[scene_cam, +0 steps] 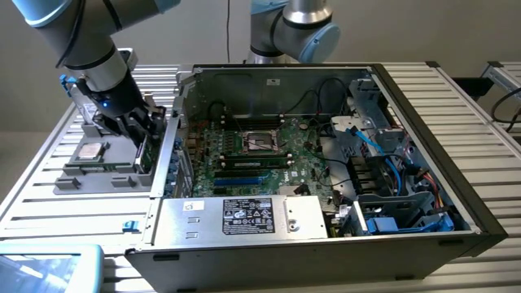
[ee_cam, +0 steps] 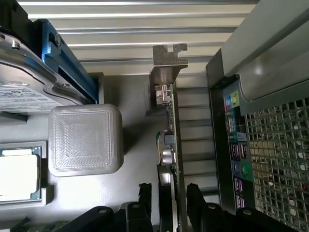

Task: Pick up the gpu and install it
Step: 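Pick up the gpu and move the gpu toward the slot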

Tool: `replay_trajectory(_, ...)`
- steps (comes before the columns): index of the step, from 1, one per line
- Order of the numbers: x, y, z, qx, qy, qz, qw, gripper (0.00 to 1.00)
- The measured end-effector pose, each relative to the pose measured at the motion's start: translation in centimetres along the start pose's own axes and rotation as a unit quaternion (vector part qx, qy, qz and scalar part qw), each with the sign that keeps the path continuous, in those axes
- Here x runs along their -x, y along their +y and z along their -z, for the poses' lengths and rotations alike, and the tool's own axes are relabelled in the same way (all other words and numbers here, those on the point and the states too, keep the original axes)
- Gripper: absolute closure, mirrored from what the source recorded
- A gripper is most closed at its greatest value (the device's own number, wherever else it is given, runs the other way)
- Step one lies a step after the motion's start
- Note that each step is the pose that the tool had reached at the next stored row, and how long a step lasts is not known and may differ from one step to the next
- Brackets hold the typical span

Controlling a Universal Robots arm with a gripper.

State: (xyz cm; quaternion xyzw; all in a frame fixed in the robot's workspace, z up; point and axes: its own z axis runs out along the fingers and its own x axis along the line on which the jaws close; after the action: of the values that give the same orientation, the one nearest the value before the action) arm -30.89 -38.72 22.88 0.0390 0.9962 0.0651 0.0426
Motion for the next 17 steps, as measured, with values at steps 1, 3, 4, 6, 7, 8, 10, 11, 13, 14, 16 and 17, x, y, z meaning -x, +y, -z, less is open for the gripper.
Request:
replay_trajectory(1,0.02,-0.01,-0.08,0.0,0.0,0.0,1.0,0.56)
replay_trajectory(3,0.04,-0.03,-0.24,0.0,0.0,0.0,1.0,0.56)
replay_trajectory(4,0.04,-0.03,-0.3,0.0,0.0,0.0,1.0,0.56)
replay_trajectory(6,0.04,-0.05,-0.41,0.0,0.0,0.0,1.0,0.56)
replay_trajectory(7,0.04,-0.06,-0.45,0.0,0.0,0.0,1.0,0.56)
replay_trajectory(8,0.03,-0.06,-0.49,0.0,0.0,0.0,1.0,0.56)
replay_trajectory(10,0.03,-0.07,-0.54,-0.0001,0.0001,0.0,1.0,0.56)
replay_trajectory(11,0.03,-0.07,-0.56,0.0,0.0001,0.0,1.0,0.56)
replay_trajectory(13,0.03,-0.08,-0.61,0.0,0.0,0.0,1.0,0.56)
replay_trajectory(14,0.03,-0.08,-0.62,-0.0001,0.0001,0.0,1.0,0.56)
replay_trajectory(16,0.03,-0.08,-0.63,-0.0001,0.0001,0.0,1.0,0.56)
replay_trajectory(17,0.03,-0.08,-0.65,0.0,0.0,0.0,1.0,0.56)
